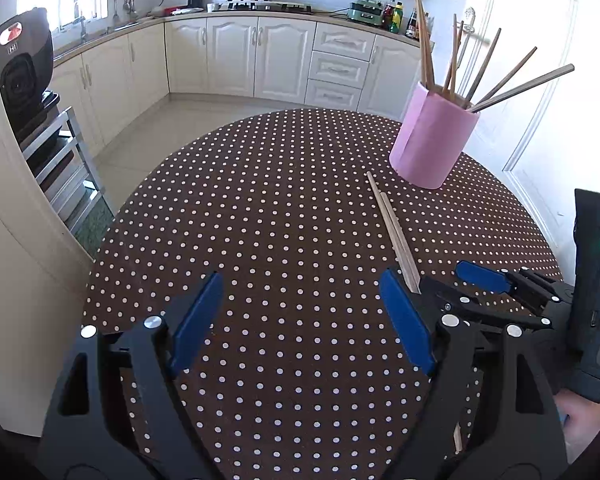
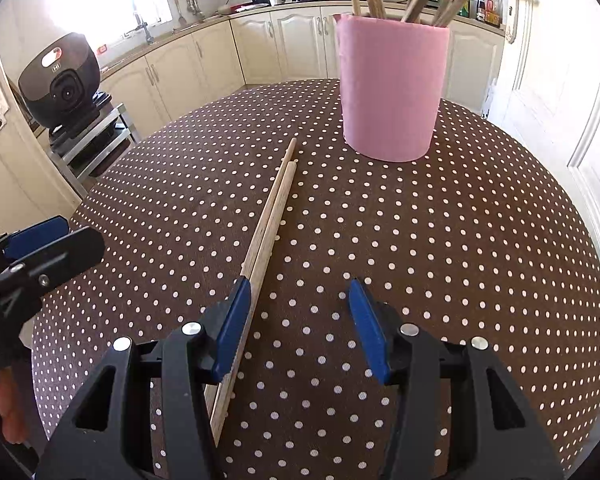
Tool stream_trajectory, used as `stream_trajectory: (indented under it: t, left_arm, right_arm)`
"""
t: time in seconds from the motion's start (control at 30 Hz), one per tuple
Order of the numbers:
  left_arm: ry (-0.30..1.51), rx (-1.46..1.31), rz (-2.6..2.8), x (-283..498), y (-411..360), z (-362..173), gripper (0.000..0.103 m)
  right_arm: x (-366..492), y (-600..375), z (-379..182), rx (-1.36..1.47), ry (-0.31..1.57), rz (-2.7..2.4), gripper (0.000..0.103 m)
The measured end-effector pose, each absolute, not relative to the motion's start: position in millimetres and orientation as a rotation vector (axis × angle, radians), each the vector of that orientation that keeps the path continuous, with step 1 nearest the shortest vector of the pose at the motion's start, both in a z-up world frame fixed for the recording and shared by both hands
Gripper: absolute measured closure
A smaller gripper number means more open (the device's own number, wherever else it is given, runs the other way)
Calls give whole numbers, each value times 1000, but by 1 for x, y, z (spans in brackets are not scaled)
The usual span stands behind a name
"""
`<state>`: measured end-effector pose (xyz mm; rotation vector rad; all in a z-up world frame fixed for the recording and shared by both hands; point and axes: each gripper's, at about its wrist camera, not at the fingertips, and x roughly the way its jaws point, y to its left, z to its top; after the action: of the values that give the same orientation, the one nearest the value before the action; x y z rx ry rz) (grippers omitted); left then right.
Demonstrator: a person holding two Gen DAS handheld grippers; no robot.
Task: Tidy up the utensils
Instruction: 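Move both tools back down to the last two chopsticks, then grasp a chopstick with the left tool while the right tool grasps the other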
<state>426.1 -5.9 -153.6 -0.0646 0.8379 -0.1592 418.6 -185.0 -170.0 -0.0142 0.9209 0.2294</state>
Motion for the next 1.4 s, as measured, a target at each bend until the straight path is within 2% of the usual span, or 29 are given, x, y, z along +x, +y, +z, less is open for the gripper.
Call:
stream_trajectory:
  t: [0.53, 0.73, 1.23, 1.3, 1.37, 1.4]
  left_arm:
    - [881, -49, -128, 435, -10, -164, 23]
    - [908, -48, -158, 444, -24, -165, 23]
    - [1039, -26, -177, 514, -86, -186, 24]
    - [1045, -19, -161, 522, -90, -188, 30]
    - [1038, 8, -132, 530, -94, -188, 44]
    - [1037, 29, -122, 533, -97, -188, 45]
  right_arm:
    - [429, -176, -173, -100, 931, 230, 54]
    - [425, -199, -172, -100, 963, 246, 61]
    - [433, -258, -174, 103, 978, 335, 63]
    - [437, -255, -174, 106, 976, 333, 63]
    - [443, -254, -173, 113, 979, 329, 63]
    - [446, -254, -173, 117, 979, 327, 63]
